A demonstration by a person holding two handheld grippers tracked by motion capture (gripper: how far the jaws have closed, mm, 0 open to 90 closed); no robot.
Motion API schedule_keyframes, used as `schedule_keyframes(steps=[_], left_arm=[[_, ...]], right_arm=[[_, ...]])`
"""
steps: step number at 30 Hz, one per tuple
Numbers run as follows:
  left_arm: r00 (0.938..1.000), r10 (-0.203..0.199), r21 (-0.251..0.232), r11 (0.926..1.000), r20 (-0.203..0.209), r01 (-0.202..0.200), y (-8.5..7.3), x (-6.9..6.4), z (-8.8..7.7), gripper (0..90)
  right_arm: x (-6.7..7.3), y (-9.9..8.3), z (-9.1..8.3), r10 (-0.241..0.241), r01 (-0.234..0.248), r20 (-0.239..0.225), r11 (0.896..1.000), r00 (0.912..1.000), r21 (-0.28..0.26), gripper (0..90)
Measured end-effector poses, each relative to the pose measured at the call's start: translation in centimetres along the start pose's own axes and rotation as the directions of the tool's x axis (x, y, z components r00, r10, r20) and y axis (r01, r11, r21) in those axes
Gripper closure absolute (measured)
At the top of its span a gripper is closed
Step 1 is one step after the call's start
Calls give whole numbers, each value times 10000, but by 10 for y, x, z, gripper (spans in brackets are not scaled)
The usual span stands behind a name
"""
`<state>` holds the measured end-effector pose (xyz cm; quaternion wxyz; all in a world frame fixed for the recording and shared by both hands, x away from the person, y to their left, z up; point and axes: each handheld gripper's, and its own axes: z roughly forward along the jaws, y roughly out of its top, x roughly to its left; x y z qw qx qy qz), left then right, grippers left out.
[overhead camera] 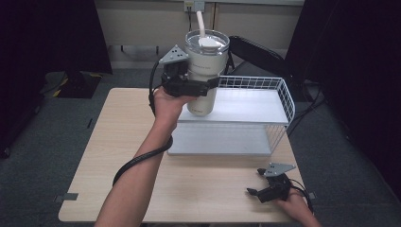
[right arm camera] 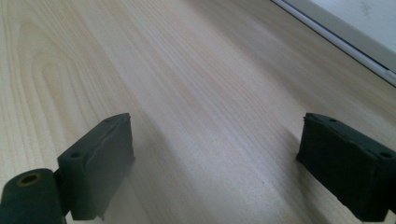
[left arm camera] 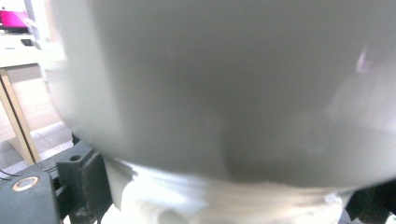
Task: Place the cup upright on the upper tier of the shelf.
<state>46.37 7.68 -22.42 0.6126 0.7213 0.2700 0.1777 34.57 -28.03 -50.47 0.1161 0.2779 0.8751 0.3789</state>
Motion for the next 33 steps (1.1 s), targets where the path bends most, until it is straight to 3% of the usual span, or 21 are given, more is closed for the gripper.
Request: schedule_keyframes(steps=[33], left_arm=[[9976, 1, -63, 10000, -691, -6, -6, 15, 25, 92]], right_arm=[[0, 0, 0, -13, 13, -3, 10000, 10000, 0, 96]])
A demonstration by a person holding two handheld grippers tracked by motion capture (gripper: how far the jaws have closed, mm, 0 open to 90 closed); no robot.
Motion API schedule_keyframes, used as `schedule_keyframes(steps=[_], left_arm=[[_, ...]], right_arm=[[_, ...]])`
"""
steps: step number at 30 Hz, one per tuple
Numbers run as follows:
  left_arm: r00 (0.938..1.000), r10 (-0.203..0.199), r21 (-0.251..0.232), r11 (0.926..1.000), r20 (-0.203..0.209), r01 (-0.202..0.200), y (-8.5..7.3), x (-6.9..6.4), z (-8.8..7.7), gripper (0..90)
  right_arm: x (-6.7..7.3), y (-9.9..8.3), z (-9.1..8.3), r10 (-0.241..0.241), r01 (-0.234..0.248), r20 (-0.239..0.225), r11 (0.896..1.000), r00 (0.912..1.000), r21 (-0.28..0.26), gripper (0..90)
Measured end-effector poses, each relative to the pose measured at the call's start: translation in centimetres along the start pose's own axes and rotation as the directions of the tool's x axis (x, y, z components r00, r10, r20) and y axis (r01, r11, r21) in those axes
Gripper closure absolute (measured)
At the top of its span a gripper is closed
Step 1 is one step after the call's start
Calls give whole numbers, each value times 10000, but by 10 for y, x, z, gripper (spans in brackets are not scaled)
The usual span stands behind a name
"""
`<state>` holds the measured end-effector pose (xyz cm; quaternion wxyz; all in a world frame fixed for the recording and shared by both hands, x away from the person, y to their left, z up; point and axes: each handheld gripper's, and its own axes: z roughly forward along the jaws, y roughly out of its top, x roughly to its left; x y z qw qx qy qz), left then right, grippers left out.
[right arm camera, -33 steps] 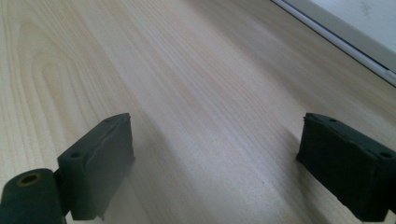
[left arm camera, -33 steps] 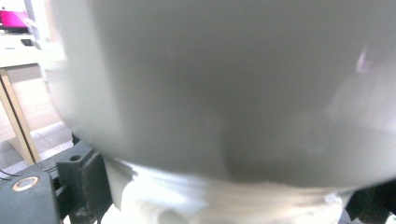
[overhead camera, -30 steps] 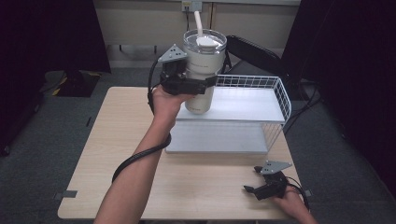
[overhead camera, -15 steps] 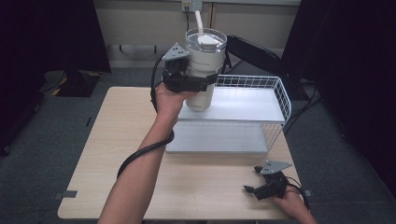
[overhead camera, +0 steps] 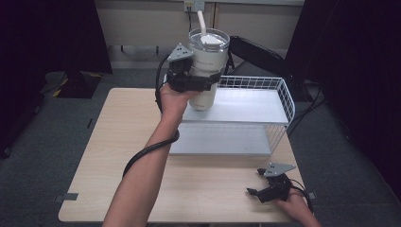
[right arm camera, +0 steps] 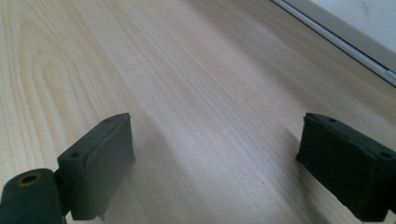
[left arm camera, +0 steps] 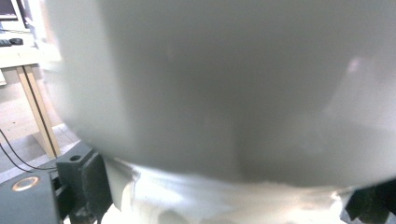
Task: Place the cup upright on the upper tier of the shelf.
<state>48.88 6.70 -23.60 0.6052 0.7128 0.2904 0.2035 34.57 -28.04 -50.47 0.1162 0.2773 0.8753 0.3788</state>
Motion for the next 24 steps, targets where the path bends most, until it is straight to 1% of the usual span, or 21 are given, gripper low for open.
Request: schedule_keyframes(steps=[2, 4, 7, 8, 9, 10, 11, 17, 20, 21, 22, 24], left_arm=[[10000, 71, 43, 10000, -46, -71, 0, 0, 1, 92], [9999, 71, 47, 10000, -143, -71, -1, 0, 3, 93], [9999, 33, 109, 9999, -151, -31, -3, 0, 5, 92], [9998, 76, 150, 9999, -169, -73, -3, 0, 5, 92], [9998, 26, 127, 9999, -179, -24, -4, 0, 6, 92], [9997, 97, 159, 9998, -233, -93, -4, 0, 7, 92], [9997, 45, 155, 9999, -230, -42, -5, 0, 8, 92], [9993, 141, 152, 9998, -352, -135, -7, 0, 13, 92], [9989, 161, 241, 9996, -431, -150, -9, 1, 16, 92], [9990, 103, 252, 9996, -430, -92, -10, 1, 17, 92], [9985, 66, 290, 9996, -538, -50, -12, 1, 19, 92], [9986, 26, 312, 9995, -534, -9, -12, 1, 20, 92]], right_arm=[[0, 0, 0, 1, -1, -1, 10000, 10000, -1, 96], [0, 0, 0, 1, -1, -1, 10000, 10000, -2, 96], [0, 0, 0, 0, 0, 0, 10000, 10000, -1, 96], [0, 0, 0, 0, 0, 0, 10000, 10000, -1, 96], [0, 0, 0, 0, 0, 0, 10000, 10000, -1, 96], [0, 0, 0, -4, 4, 2, 10000, 10000, -2, 96], [0, 0, 0, -3, 3, 2, 10000, 10000, -1, 96], [0, 0, 0, -2, 2, -1, 10000, 10000, -1, 96], [0, 0, 0, 0, 0, -2, 10000, 10000, -1, 96], [0, 0, 0, 1, -1, -2, 10000, 10000, -2, 96], [0, 0, 0, 2, -2, -3, 10000, 10000, -4, 96], [0, 0, 0, -1, 1, -1, 10000, 10000, -2, 96]])
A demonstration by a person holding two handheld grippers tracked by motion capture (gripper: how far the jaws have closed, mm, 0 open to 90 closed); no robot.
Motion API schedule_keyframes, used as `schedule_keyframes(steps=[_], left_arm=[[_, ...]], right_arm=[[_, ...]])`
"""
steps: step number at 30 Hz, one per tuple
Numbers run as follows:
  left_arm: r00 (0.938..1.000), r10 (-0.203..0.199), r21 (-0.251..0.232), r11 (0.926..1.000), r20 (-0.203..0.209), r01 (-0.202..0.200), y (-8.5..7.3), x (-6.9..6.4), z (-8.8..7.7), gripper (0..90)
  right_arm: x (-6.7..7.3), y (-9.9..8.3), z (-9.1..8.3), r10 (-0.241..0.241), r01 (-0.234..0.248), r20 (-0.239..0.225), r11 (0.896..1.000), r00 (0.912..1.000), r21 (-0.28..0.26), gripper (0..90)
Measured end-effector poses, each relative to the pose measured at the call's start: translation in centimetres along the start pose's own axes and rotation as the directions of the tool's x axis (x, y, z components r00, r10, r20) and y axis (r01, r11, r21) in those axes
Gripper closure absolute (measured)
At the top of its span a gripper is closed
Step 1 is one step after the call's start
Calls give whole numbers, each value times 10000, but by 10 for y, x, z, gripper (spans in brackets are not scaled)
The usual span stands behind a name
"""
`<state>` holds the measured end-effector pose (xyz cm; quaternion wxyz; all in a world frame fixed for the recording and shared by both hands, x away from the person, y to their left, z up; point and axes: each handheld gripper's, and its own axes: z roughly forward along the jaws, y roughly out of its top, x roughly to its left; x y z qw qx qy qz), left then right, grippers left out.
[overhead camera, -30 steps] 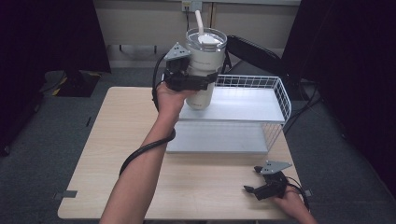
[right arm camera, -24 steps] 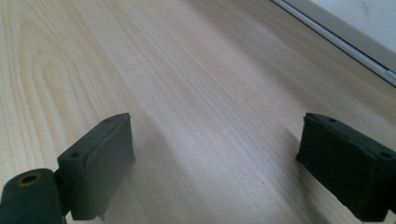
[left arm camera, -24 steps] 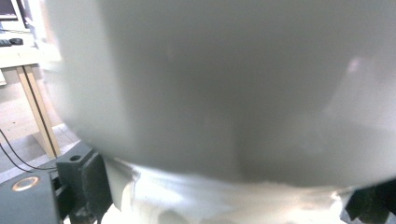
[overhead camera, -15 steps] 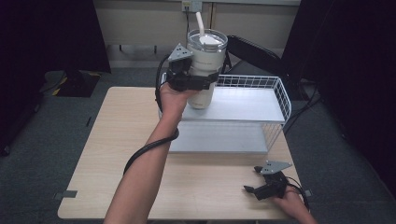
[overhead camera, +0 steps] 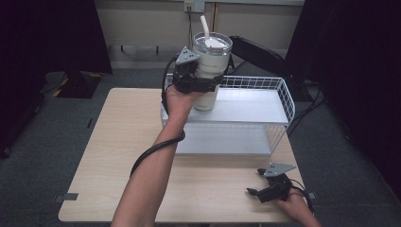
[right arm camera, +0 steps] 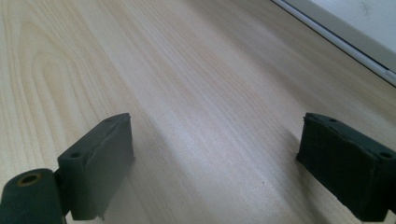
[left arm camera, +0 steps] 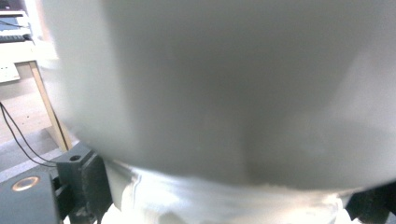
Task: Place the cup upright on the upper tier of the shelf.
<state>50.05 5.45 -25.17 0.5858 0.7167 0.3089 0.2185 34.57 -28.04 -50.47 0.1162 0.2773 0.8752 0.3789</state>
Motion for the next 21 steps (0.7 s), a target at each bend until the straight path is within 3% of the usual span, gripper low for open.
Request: schedule_keyframes(steps=[9, 16, 21], left_arm=[[9999, -85, -28, 10000, -133, 84, -7, 1, 3, 92], [9995, 327, -194, 9993, 56, -325, -11, 1, 0, 90], [10000, -15, -337, 9994, 44, 16, -15, 5, -6, 90]], right_arm=[[0, 0, 0, 1, -1, 1, 10000, 10000, 2, 96], [0, 0, 0, -3, 3, 4, 10000, 10000, 3, 96], [0, 0, 0, -6, 6, 5, 10000, 10000, 4, 96]])
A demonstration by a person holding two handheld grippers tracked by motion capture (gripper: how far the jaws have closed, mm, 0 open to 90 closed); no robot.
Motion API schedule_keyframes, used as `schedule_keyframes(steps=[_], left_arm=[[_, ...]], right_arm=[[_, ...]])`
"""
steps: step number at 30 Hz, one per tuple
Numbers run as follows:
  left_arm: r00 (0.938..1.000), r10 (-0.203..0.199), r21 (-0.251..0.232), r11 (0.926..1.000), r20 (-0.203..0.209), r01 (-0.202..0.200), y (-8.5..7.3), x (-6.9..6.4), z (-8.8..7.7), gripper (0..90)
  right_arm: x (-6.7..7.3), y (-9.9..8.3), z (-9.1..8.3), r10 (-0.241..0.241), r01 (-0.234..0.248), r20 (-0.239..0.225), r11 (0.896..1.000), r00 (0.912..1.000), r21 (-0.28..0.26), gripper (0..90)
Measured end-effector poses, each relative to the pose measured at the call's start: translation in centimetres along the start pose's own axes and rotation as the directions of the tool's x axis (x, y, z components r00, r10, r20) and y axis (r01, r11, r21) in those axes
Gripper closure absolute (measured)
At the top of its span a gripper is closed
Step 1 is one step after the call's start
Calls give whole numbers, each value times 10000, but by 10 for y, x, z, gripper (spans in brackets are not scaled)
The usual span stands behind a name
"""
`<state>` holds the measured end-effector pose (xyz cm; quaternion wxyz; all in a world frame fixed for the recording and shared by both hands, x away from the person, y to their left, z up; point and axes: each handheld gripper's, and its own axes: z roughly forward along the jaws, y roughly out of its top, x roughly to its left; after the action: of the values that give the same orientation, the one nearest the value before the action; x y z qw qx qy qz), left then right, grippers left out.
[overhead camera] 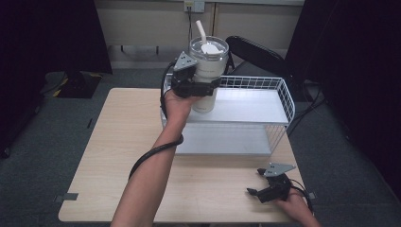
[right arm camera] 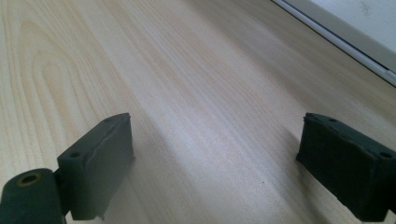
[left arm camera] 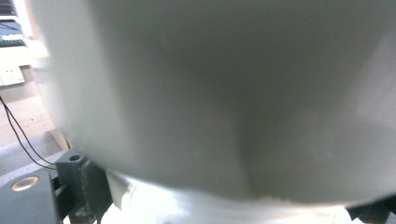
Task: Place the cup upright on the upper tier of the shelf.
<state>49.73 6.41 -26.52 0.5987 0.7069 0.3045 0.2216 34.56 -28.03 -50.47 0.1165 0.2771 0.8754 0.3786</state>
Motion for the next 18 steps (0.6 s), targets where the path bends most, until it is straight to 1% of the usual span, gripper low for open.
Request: schedule_keyframes(steps=[2, 3, 5, 8, 11, 16, 18], left_arm=[[10000, -53, -90, 9999, 24, 54, -2, 1, -2, 91], [10000, 23, -103, 9999, 30, -23, -2, 1, -3, 91], [9995, 301, -136, 9995, 57, -300, -3, -1, -3, 90], [9998, 210, -152, 9997, 15, -209, -4, -1, -5, 90], [9996, 269, -77, 9996, -7, -269, -3, -2, -4, 90], [9998, 196, -86, 9998, -49, -197, -4, -2, -4, 88], [9996, 274, -56, 9996, -66, -274, -4, -2, -4, 88]], right_arm=[[0, 0, 0, 4, -4, 0, 10000, 10000, 1, 96], [0, 0, 0, 3, -3, 0, 10000, 10000, 0, 96], [0, 0, 0, 6, -6, 0, 10000, 10000, -1, 96], [0, 0, 0, 6, -6, -1, 10000, 10000, -2, 96], [0, 0, 0, 9, -9, 2, 10000, 10000, 2, 96], [0, 0, 0, 6, -6, 3, 10000, 10000, 1, 96], [0, 0, 0, 5, -5, 2, 10000, 10000, -1, 96]])
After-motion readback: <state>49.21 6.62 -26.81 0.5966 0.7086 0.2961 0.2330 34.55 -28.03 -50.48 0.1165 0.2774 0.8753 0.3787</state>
